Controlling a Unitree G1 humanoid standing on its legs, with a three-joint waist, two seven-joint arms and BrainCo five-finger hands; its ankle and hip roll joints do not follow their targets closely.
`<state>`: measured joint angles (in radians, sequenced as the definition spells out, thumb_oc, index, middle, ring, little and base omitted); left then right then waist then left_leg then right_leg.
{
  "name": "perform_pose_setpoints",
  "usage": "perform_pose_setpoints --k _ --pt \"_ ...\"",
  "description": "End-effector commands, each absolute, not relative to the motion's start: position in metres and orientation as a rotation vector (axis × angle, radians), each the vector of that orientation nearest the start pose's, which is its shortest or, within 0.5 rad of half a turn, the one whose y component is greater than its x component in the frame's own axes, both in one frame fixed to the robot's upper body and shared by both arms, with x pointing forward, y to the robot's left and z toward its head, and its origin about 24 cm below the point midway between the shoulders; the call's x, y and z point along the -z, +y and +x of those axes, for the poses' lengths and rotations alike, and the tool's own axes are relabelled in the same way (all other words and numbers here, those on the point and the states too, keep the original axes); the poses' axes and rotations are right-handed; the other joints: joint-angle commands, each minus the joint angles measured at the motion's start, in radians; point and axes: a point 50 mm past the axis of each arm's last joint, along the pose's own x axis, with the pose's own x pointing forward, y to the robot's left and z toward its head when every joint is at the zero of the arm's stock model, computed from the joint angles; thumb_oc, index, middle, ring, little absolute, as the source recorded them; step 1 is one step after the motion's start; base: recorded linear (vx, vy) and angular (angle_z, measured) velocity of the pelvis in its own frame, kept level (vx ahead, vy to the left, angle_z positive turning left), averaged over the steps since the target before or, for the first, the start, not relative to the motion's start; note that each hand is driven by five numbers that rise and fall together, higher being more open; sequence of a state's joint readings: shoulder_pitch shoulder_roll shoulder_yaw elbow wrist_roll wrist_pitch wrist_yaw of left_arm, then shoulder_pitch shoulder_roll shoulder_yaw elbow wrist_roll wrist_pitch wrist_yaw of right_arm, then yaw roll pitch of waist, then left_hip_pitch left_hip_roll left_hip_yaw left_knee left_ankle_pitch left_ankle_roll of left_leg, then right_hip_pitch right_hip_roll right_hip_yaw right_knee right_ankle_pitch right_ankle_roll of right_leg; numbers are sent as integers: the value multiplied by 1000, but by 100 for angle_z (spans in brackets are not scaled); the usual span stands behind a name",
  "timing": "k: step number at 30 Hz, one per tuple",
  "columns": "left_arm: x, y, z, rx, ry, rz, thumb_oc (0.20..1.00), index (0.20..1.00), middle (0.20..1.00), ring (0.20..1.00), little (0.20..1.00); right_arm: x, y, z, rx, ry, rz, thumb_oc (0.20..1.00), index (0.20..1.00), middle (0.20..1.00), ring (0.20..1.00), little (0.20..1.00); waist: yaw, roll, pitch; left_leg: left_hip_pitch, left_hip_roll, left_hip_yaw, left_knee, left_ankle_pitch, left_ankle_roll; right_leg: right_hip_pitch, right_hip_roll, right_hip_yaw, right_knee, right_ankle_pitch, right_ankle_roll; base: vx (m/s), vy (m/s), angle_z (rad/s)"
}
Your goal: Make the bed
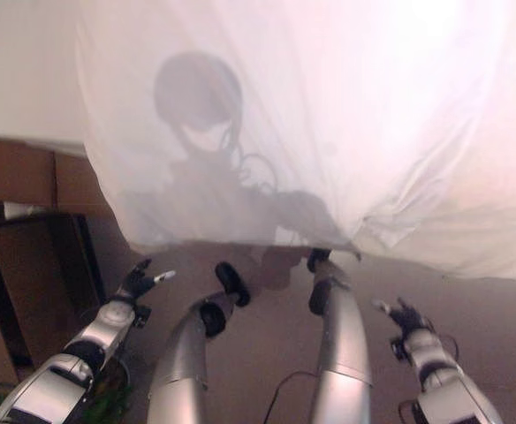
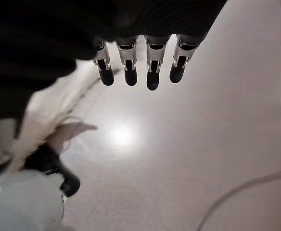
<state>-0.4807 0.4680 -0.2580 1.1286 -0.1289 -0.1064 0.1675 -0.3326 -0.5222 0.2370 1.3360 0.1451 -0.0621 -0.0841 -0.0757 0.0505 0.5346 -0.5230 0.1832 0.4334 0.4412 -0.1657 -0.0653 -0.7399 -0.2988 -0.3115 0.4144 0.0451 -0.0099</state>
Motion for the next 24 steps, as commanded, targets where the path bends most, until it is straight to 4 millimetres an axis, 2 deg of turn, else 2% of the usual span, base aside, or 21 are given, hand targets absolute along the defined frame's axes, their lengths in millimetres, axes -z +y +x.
perform_pose_setpoints --k 1,3,4,5,6,7,8,10,11,13,14,15,16,17,18,19,20,21,22,23,24 --pt "51 309 254 -266 661 555 1000 1000 1000 1000 1000 82 -352 179 361 994 -515 1000 1000 1000 1000 1000 -26 -3 -15 97 -2 -50 -172 187 -54 190 37 -23 -69 -70 111 139 -43 -2" --pt "69 310 232 -264 736 537 1000 1000 1000 1000 1000 91 -349 165 374 1027 -478 1000 1000 1000 1000 1000 -27 -16 -45 217 -8 -51 -242 204 -66 319 58 -39 -143 -49 123 228 -43 3" --pt "85 308 210 -253 808 531 1000 1000 1000 1000 1000 98 -350 147 397 1070 -451 1000 1000 1000 1000 1000 -22 -22 -109 299 -7 -52 -299 217 -76 415 73 -51 -206 -32 135 231 -25 4" --pt "86 308 209 -252 810 532 1000 1000 1000 1000 1000 98 -351 146 397 1072 -452 1000 1000 1000 1000 1000 -22 -22 -108 306 -8 -52 -303 219 -77 422 75 -52 -211 -30 135 299 -13 -1" --pt "98 311 187 -270 873 510 1000 1000 1000 1000 1000 107 -348 129 414 1115 -408 1000 1000 1000 1000 1000 -16 -26 -173 373 -11 -54 -338 225 -81 503 83 -68 -262 -20 146 209 4 -7" --pt "102 313 177 -286 895 497 1000 1000 1000 1000 1000 109 -348 123 421 1123 -407 1000 1000 1000 1000 1000 -14 -26 -202 405 -13 -50 -355 228 -82 539 89 -74 -289 -17 150 209 4 -5" --pt "102 313 176 -286 896 497 1000 1000 1000 1000 1000 109 -348 122 421 1125 -408 1000 1000 1000 1000 1000 -14 -26 -202 409 -13 -50 -357 229 -83 544 90 -75 -293 -16 150 155 54 2" --pt "104 318 164 -355 896 441 1000 1000 1000 1000 1000 103 -352 128 471 1063 -398 1000 1000 1000 1000 1000 -7 -25 -253 459 -17 -50 -379 229 -86 599 102 -83 -332 -8 158 123 58 7" --pt "102 321 162 -423 852 386 1000 1000 1000 1000 1000 97 -354 138 509 981 -382 1000 1000 1000 1000 1000 -5 -26 -279 480 -19 -50 -387 227 -86 619 104 -87 -342 -6 162 11 39 4" --pt "85 326 168 -540 671 294 1000 1000 1000 1000 1000 80 -349 160 553 763 -336 1000 1000 1000 1000 1000 -5 -34 -321 508 -24 -41 -404 237 -72 645 106 -98 -367 14 157 79 85 5" --pt "44 331 185 -614 385 275 1000 1000 1000 1000 1000 43 -335 192 519 453 -301 1000 1000 1000 1000 1000 -3 -37 -357 544 -33 -40 -417 227 -69 681 107 -99 -384 15 164 136 94 3" --pt "45 331 184 -614 389 277 1000 1000 1000 1000 1000 43 -335 190 519 456 -302 1000 1000 1000 1000 1000 -3 -37 -359 547 -33 -40 -418 227 -69 683 107 -100 -385 16 164 118 98 4" --pt "34 332 188 -619 321 275 1000 1000 1000 1000 1000 36 -332 193 503 403 -306 1000 1000 1000 1000 1000 -1 -39 -373 560 -38 -41 -423 223 -66 698 108 -103 -389 13 165 136 65 5" --pt "-7 331 210 -650 90 231 1000 1000 1000 1000 1000 -1 -321 219 450 197 -327 1000 1000 1000 1000 1000 5 -47 -404 586 -44 -41 -427 212 -63 730 107 -109 -393 7 167 164 81 10" --pt "-30 327 221 -640 -33 207 1000 1000 1000 1000 1000 -15 -317 226 446 123 -317 1000 1000 1000 1000 1000 9 -51 -415 597 -46 -43 -431 208 -61 744 107 -113 -395 3 166 120 59 12" --pt "-30 327 220 -640 -32 208 1000 1000 1000 1000 1000 -14 -317 226 446 124 -317 1000 1000 1000 1000 1000 8 -51 -413 599 -46 -43 -431 208 -61 746 107 -114 -395 3 166 61 57 10" --pt "-68 314 239 -601 -230 134 1000 1000 1000 1000 1000 -45 -307 245 419 -31 -299 1000 1000 1000 1000 1000 12 -55 -435 616 -52 -47 -439 203 -57 762 107 -116 -398 1 167 32 41 9" --pt "-68 314 239 -601 -230 134 1000 1000 1000 1000 1000 -45 -307 245 419 -31 -299 1000 1000 1000 1000 1000 12 -56 -434 618 -52 -47 -440 203 -57 764 106 -117 -398 1 167 58 82 6" --pt "-98 300 256 -515 -369 67 1000 1000 1000 1000 1000 -71 -294 261 376 -162 -246 1000 1000 1000 1000 1000 15 -58 -455 629 -58 -48 -449 199 -53 771 104 -114 -398 2 169 25 42 5" --pt "-98 300 256 -515 -370 67 1000 1000 1000 1000 1000 -71 -294 261 376 -163 -245 1000 1000 1000 1000 1000 16 -59 -453 630 -58 -48 -449 199 -53 771 104 -114 -398 2 169 70 63 0" --pt "-138 274 268 -353 -536 59 1000 1000 1000 1000 1000 -94 -280 273 305 -263 -238 1000 1000 1000 1000 1000 20 -63 -471 634 -61 -50 -452 196 -50 780 103 -115 -398 2 171 44 22 -2"
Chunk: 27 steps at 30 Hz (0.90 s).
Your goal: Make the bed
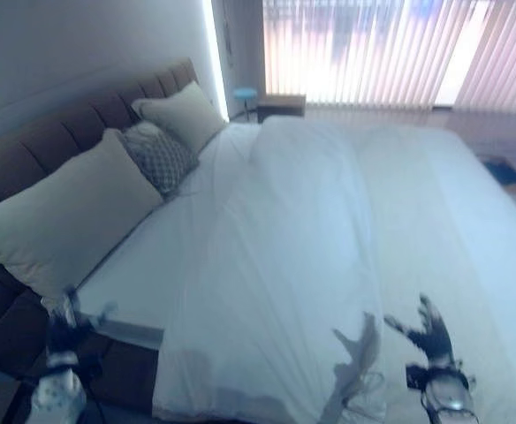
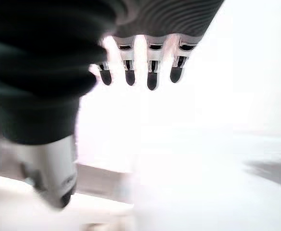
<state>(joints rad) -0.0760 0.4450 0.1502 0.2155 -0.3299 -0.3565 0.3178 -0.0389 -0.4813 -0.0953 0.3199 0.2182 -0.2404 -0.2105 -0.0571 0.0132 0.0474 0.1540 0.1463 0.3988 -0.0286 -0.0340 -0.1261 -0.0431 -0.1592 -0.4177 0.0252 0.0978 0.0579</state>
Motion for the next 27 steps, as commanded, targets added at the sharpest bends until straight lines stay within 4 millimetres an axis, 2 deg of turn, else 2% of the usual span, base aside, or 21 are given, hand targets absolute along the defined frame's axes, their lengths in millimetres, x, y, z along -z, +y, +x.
perform_pose_setpoints --k 1,3,4,5,6,7,8,9,10,11,13,14,15,16,18,19,20,21,22,23,27 --pt "-138 275 268 -352 -537 59 1000 1000 1000 1000 1000 -94 -280 273 306 -264 -237 1000 1000 1000 1000 1000 1 -26 17 -42 -24 -15 18 64 11 84 -37 -9 -9 -50 103 99 34 -6" --pt "-159 245 286 -165 -608 -5 1000 1000 1000 1000 1000 -121 -250 291 165 -371 -184 1000 1000 1000 1000 1000 3 -31 4 -33 -29 -19 21 57 16 93 -38 -9 -3 -53 103 77 21 -2" --pt "-160 245 286 -164 -609 -6 1000 1000 1000 1000 1000 -121 -250 292 165 -372 -184 1000 1000 1000 1000 1000 3 -31 6 -33 -29 -19 21 57 16 93 -38 -9 -3 -53 103 65 16 -3" --pt "-168 215 301 -18 -622 -84 1000 1000 1000 1000 1000 -135 -225 303 41 -424 -157 1000 1000 1000 1000 1000 0 -31 5 -33 -31 -18 20 57 18 93 -38 -9 -2 -54 102 42 8 -5" --pt "-169 215 301 -17 -624 -84 1000 1000 1000 1000 1000 -136 -225 303 42 -426 -157 1000 1000 1000 1000 1000 1 -31 7 -33 -31 -18 20 57 18 93 -38 -9 -2 -54 102 47 13 -5" --pt "-181 185 313 127 -639 -57 1000 1000 1000 1000 1000 -144 -203 315 -42 -446 -147 1000 1000 1000 1000 1000 -2 -28 19 -47 -33 -18 23 61 19 77 -38 -7 2 -51 103 0 0 0" --pt "-182 185 314 127 -641 -57 1000 1000 1000 1000 1000 -145 -203 316 -42 -448 -146 1000 1000 1000 1000 1000 -1 -28 21 -49 -33 -18 24 61 19 76 -39 -7 3 -51 103 -166 3 -4" --pt "-190 159 326 223 -640 -85 1000 1000 1000 1000 1000 -155 -181 330 -121 -457 -144 1000 1000 1000 1000 1000 -5 -26 69 -109 -31 -24 56 61 24 9 -47 6 33 -44 103 -171 -2 -2" --pt "-191 159 327 223 -643 -85 1000 1000 1000 1000 1000 -156 -181 331 -121 -460 -144 1000 1000 1000 1000 1000 -5 -26 69 -114 -31 -24 59 60 24 5 -47 6 36 -45 102 -426 13 -6" --pt "-200 122 340 313 -633 -77 1000 1000 1000 1000 1000 -162 -158 347 -173 -446 -131 1000 1000 1000 1000 1000 -10 -19 150 -212 -29 -36 129 55 28 -92 -65 23 92 -40 98 -278 29 -6" --pt "-205 111 344 329 -639 -68 1000 1000 1000 1000 1000 -168 -154 352 -177 -450 -131 1000 1000 1000 1000 1000 -11 -14 186 -254 -28 -42 160 49 33 -129 -75 29 120 -43 96 -256 31 -1" --pt "-211 94 349 361 -635 -54 1000 1000 1000 1000 1000 -186 -144 359 -190 -492 -137 1000 1000 1000 1000 1000 -17 1 248 -321 -23 -66 204 24 31 -207 -91 54 188 -71 104 -141 24 16" --pt "-211 94 350 361 -635 -54 1000 1000 1000 1000 1000 -186 -144 359 -190 -493 -137 1000 1000 1000 1000 1000 -16 1 247 -323 -23 -66 205 24 31 -209 -91 54 189 -72 104 -209 12 12" --pt "-222 74 352 389 -657 -38 1000 1000 1000 1000 1000 -199 -134 366 -178 -517 -125 1000 1000 1000 1000 1000 -18 8 308 -416 -21 -80 269 16 43 -294 -105 63 257 -85 96 -179 -13 -1" --pt "-230 70 354 392 -676 -19 1000 1000 1000 1000 1000 -213 -130 369 -185 -556 -130 1000 1000 1000 1000 1000 -22 10 327 -469 -15 -80 306 6 46 -355 -111 70 297 -96 93 -199 -21 2" --pt "-255 57 353 390 -756 4 1000 1000 1000 1000 1000 -243 -122 369 -187 -650 -178 1000 1000 1000 1000 1000 -34 10 383 -607 -2 -80 402 -7 54 -487 -124 90 382 -107 86 -182 -29 11" --pt "-256 57 353 389 -760 5 1000 1000 1000 1000 1000 -245 -122 370 -187 -654 -180 1000 1000 1000 1000 1000 -34 11 379 -620 0 -81 412 -11 54 -500 -125 92 389 -109 86 -308 -51 10" --pt "-274 49 354 356 -809 34 1000 1000 1000 1000 1000 -271 -113 369 -182 -732 -201 1000 1000 1000 1000 1000 -35 11 407 -731 20 -88 472 -22 54 -609 -129 93 451 -122 85 -125 -22 7" --pt "-277 48 354 354 -815 36 1000 1000 1000 1000 1000 -273 -113 369 -181 -738 -203 1000 1000 1000 1000 1000 -35 12 403 -746 22 -90 481 -25 55 -624 -131 95 460 -125 84 -236 -69 -4" --pt "-299 40 347 357 -901 75 1000 1000 1000 1000 1000 -301 -107 365 -192 -827 -217 1000 1000 1000 1000 1000 -32 14 425 -885 38 -100 571 -44 56 -747 -134 106 524 -132 82 -107 -47 -10" --pt "-311 41 345 307 -951 121 1000 1000 1000 1000 1000 -324 -103 361 -178 -900 -278 1000 1000 1000 1000 1000 -20 22 450 -1068 52 -131 697 -77 63 -915 -144 118 639 -161 76 -88 -85 -3"
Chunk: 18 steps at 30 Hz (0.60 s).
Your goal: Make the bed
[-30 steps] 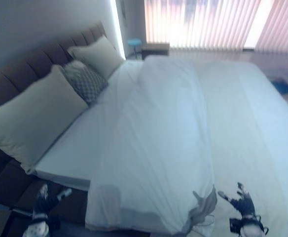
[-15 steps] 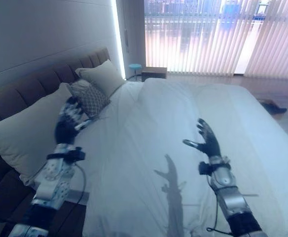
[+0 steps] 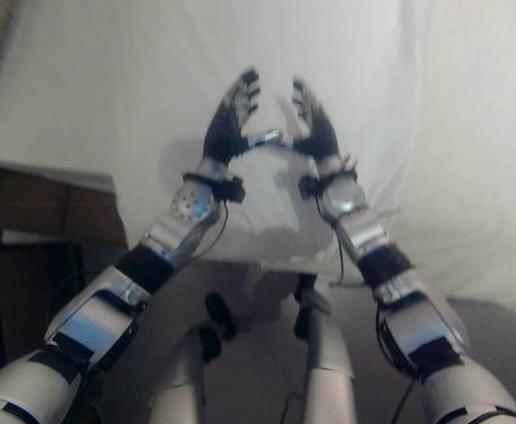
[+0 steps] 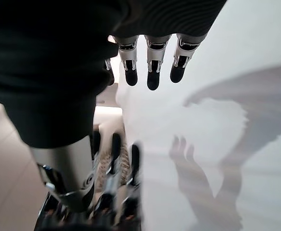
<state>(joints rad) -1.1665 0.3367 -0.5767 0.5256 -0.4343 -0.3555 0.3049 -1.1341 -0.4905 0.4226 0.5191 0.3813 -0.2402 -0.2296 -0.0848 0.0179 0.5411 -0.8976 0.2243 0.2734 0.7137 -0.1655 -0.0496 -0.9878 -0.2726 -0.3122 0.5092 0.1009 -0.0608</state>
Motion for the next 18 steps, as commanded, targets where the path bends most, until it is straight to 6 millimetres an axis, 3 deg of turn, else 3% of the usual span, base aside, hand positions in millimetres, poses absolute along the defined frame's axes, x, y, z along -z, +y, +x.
perform_pose_setpoints --k 1,4,6,7,8,9,10,13,14,15,16,18 --pt "-319 41 348 271 -982 209 1000 1000 1000 1000 1000 -337 -100 363 -145 -929 -365 1000 1000 1000 1000 1000 11 24 -28 -89 -24 -23 16 38 -19 -40 -28 20 214 -191 186 -40 -111 0" --pt "-325 55 353 188 -998 277 1000 1000 1000 1000 1000 -341 -111 370 -74 -912 -453 1000 1000 1000 1000 1000 16 35 -22 -177 -12 -40 111 13 -21 -128 -41 33 306 -219 174 30 -63 9" --pt "-317 86 369 66 -921 340 1000 1000 1000 1000 1000 -331 -144 385 44 -798 -483 1000 1000 1000 1000 1000 29 40 -21 -256 2 -54 200 -13 -15 -234 -57 56 408 -252 159 42 -9 20" --pt "-317 86 369 66 -922 341 1000 1000 1000 1000 1000 -332 -144 385 44 -799 -482 1000 1000 1000 1000 1000 29 39 -21 -261 3 -54 206 -16 -15 -239 -57 58 414 -255 158 0 0 0" --pt "-308 109 378 6 -870 431 1000 1000 1000 1000 1000 -318 -165 393 106 -712 -454 1000 1000 1000 1000 1000 36 44 -21 -298 6 -56 247 -28 -9 -278 -67 65 453 -267 150 25 -6 -7" --pt "-308 109 378 5 -872 433 1000 1000 1000 1000 1000 -319 -165 393 105 -713 -451 1000 1000 1000 1000 1000 36 43 -21 -302 6 -56 253 -31 -9 -283 -68 67 460 -270 150 36 4 -9" --pt "-303 127 382 -47 -844 519 1000 1000 1000 1000 1000 -312 -179 397 156 -668 -445 1000 1000 1000 1000 1000 40 44 -21 -319 8 -57 276 -39 -7 -305 -74 74 488 -281 147 27 16 -7" --pt "-290 172 388 -173 -753 559 1000 1000 1000 1000 1000 -292 -224 400 283 -554 -389 1000 1000 1000 1000 1000 46 46 -21 -353 11 -62 338 -65 1 -352 -88 90 554 -310 138 53 7 -21" --pt "-284 189 389 -226 -715 537 1000 1000 1000 1000 1000 -283 -238 399 327 -520 -373 1000 1000 1000 1000 1000 47 47 -21 -364 11 -67 353 -70 3 -367 -89 96 570 -317 134 76 -3 4" --pt "-276 221 385 -340 -673 458 1000 1000 1000 1000 1000 -268 -266 393 412 -469 -331 1000 1000 1000 1000 1000 46 46 -21 -387 13 -68 382 -83 6 -393 -95 103 604 -331 130 57 -11 19" --pt "-275 222 385 -341 -672 457 1000 1000 1000 1000 1000 -267 -266 393 410 -469 -332 1000 1000 1000 1000 1000 45 46 -21 -389 13 -69 388 -86 6 -395 -96 104 610 -334 130 62 -23 13" --pt "-259 252 379 -470 -618 340 1000 1000 1000 1000 1000 -238 -297 383 526 -388 -270 1000 1000 1000 1000 1000 42 47 -21 -405 14 -71 405 -97 7 -411 -100 105 626 -343 130 47 -25 -2"
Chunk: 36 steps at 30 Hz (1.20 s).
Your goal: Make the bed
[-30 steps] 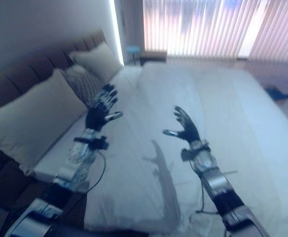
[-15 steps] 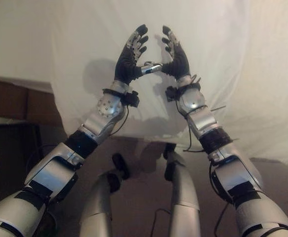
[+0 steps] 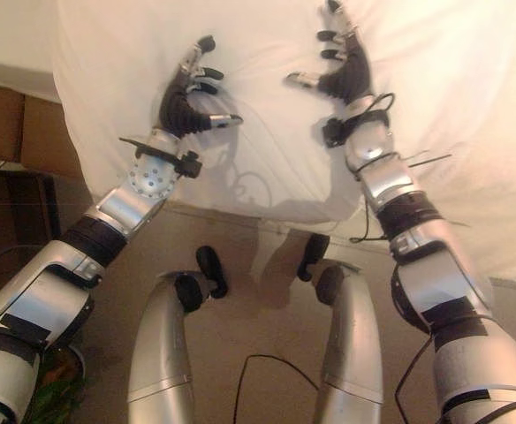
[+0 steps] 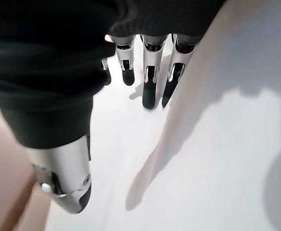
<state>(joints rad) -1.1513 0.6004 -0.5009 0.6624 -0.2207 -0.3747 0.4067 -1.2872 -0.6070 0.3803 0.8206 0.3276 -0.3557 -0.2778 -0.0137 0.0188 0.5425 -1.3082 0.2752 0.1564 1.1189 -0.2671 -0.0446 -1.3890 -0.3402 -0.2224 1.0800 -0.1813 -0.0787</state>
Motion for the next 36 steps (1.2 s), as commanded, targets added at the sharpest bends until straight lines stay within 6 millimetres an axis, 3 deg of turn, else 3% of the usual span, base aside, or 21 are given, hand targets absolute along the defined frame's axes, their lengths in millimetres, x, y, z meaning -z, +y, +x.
perform_pose_setpoints --k 1,7,8,9,15,21,22,25,30,36 --pt "-246 264 375 -506 -589 336 1000 1000 1000 1000 1000 -220 -305 378 551 -347 -263 1000 1000 1000 1000 1000 -31 46 -23 0 -37 44 12 -3 3 -13 -33 14 67 -71 145 49 -19 8" --pt "-188 327 341 -707 -417 392 1000 1000 1000 1000 1000 -135 -340 342 678 -133 -231 1000 1000 1000 1000 1000 -42 43 -23 -23 -32 44 60 -31 14 -47 -33 28 114 -103 138 47 3 2" --pt "-174 338 332 -749 -372 370 1000 1000 1000 1000 1000 -111 -352 327 736 -61 -200 1000 1000 1000 1000 1000 -46 44 -23 -29 -31 45 64 -34 16 -56 -33 31 120 -106 136 34 16 -2" --pt "-173 338 332 -748 -370 371 1000 1000 1000 1000 1000 -110 -352 326 735 -60 -201 1000 1000 1000 1000 1000 -47 43 -23 -27 -31 45 66 -35 16 -55 -34 32 122 -107 136 0 0 0" --pt "-158 346 323 -798 -338 302 1000 1000 1000 1000 1000 -40 -362 286 834 188 -170 1000 1000 1000 1000 1000 -59 44 -23 -58 -33 40 90 -40 26 -84 -42 38 154 -120 127 21 3 5" --pt "-146 348 320 -807 -295 263 1000 1000 1000 1000 1000 -17 -359 274 862 279 -118 1000 1000 1000 1000 1000 -63 46 -23 -79 -34 38 109 -48 35 -107 -47 46 173 -128 122 8 5 0" --pt "-135 349 319 -820 -242 241 1000 1000 1000 1000 1000 -12 -358 272 903 291 -45 1000 1000 1000 1000 1000 -63 46 -23 -85 -34 40 116 -51 37 -114 -51 48 181 -130 122 22 7 -4" --pt "-130 348 321 -825 -215 226 1000 1000 1000 1000 1000 -10 -353 275 925 297 -28 1000 1000 1000 1000 1000 -66 45 -23 -91 -34 42 118 -53 39 -118 -53 50 185 -131 120 7 3 -1" --pt "-108 333 326 -783 -139 180 1000 1000 1000 1000 1000 21 -335 264 965 422 97 1000 1000 1000 1000 1000 -65 47 -23 -93 -40 45 127 -60 44 -117 -59 55 196 -137 118 16 7 5" --pt "-85 323 323 -744 -60 161 1000 1000 1000 1000 1000 43 -325 249 1011 508 160 1000 1000 1000 1000 1000 -66 49 -23 -83 -42 49 122 -55 46 -112 -63 60 193 -133 113 1 0 1"
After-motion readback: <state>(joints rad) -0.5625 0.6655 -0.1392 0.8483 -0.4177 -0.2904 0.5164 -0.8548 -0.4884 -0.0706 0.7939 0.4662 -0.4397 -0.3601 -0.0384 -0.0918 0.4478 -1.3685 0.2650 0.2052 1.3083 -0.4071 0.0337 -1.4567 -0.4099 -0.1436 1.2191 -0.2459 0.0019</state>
